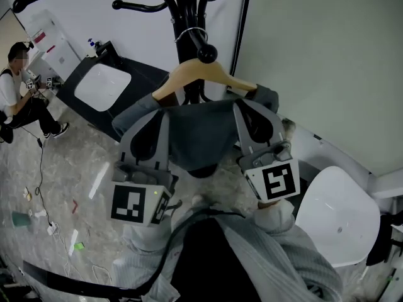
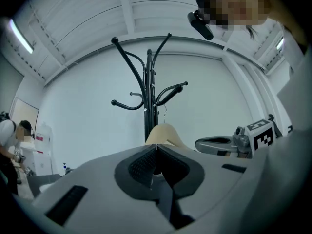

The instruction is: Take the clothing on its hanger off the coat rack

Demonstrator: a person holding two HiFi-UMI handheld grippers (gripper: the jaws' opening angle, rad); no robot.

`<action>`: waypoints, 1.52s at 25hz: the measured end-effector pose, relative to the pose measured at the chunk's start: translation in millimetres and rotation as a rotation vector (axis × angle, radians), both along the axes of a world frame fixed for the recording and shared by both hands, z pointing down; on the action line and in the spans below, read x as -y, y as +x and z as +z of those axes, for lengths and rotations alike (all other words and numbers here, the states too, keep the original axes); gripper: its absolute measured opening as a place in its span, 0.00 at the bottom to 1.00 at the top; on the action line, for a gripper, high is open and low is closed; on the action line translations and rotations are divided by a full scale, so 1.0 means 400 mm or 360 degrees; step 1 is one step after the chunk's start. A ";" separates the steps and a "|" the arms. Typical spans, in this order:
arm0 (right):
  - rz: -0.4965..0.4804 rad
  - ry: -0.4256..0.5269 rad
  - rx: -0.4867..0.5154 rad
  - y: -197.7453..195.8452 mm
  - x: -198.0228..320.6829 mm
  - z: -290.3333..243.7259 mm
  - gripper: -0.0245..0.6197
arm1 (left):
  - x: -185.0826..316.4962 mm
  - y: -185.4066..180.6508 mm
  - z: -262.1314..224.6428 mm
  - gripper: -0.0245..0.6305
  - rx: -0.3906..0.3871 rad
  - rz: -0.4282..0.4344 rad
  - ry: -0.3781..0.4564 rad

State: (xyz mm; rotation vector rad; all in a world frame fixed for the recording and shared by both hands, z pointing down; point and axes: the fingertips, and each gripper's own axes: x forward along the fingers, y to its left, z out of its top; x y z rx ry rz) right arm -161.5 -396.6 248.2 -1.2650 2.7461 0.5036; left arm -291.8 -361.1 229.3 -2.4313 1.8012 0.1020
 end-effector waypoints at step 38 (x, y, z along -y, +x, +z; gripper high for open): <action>0.0189 0.0394 -0.0884 -0.073 0.143 0.035 0.20 | 0.187 -0.022 0.071 0.22 0.1340 -0.0562 -0.0065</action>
